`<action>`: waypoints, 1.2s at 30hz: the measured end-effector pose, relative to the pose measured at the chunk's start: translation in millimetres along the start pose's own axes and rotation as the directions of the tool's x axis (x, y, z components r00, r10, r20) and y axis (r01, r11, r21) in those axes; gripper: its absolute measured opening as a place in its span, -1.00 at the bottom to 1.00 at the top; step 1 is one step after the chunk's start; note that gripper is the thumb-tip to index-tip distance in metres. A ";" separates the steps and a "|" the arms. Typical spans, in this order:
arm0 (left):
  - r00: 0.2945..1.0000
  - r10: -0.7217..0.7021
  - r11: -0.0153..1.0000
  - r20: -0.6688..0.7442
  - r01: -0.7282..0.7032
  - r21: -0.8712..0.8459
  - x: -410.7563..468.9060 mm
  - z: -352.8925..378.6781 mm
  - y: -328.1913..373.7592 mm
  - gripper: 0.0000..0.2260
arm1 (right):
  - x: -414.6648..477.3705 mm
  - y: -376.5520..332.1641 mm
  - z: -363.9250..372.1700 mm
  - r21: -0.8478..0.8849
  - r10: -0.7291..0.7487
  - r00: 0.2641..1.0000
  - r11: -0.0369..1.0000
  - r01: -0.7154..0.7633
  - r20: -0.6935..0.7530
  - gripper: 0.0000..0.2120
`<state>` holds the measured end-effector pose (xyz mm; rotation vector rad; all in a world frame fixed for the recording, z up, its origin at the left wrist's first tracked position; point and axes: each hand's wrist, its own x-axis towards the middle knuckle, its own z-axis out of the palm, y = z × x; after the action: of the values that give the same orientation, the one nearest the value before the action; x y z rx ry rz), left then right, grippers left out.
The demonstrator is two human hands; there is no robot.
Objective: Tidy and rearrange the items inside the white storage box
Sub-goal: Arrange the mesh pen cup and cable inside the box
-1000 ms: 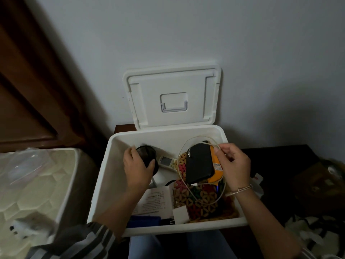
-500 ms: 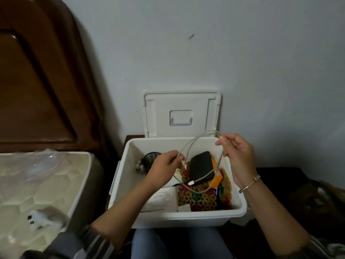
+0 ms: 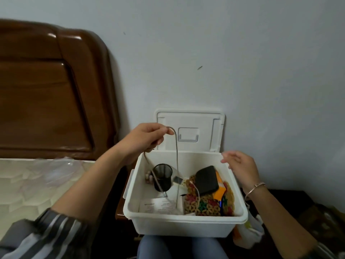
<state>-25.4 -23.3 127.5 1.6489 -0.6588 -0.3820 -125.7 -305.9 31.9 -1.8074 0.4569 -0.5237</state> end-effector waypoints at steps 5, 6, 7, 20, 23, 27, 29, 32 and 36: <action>0.973 0.034 0.949 0.229 -0.103 0.299 1.4 20.6 29.6 -0.77 | -20.7 -57.7 35.7 -0.020 -0.213 0.891 0.970 0.241 0.400 -0.63; 0.968 0.044 0.952 0.247 -0.115 0.283 2.5 23.7 32.6 -0.77 | -25.0 -65.1 43.6 0.025 -0.225 0.868 0.971 0.239 0.443 -0.66; 0.966 0.055 0.958 0.253 -0.122 0.259 3.3 26.0 34.5 -0.77 | -28.0 -69.3 50.4 0.069 -0.229 0.854 0.972 0.224 0.467 -0.72; 0.997 -0.079 0.995 0.001 0.079 -0.059 -18.5 -38.2 -17.3 -0.80 | 11.1 -28.9 1.8 0.537 0.117 0.990 0.842 -0.054 -0.084 -0.87; 0.989 -0.035 0.972 -0.144 0.000 -0.235 -11.7 -45.3 -14.7 -0.82 | 12.9 -15.3 -8.7 0.142 0.111 0.991 0.985 -0.101 -0.071 -0.88; 0.976 0.056 0.951 -0.210 -0.116 -0.285 5.8 -39.9 6.8 -0.78 | 6.6 -25.6 2.7 -0.254 0.088 0.963 0.967 -0.020 0.256 -0.83; 0.976 0.082 0.955 -0.201 -0.135 -0.264 13.9 -31.7 17.6 -0.79 | 1.6 -43.3 14.2 -0.246 0.021 0.942 0.967 0.066 0.335 -0.81; 0.977 0.071 0.963 -0.202 -0.120 -0.242 23.8 -15.9 27.7 -0.80 | -4.8 -76.5 33.6 -0.108 -0.086 0.896 0.983 0.147 0.436 -0.86; 0.976 0.067 0.965 -0.206 -0.116 -0.236 31.8 4.6 32.8 -0.77 | -5.9 -113.7 59.8 -0.004 -0.165 0.828 0.980 0.198 0.535 -0.83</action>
<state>-9.9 -49.0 162.2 1.3915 -0.5153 -0.2202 -91.7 -223.6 124.7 -1.9677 -0.0895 -0.1135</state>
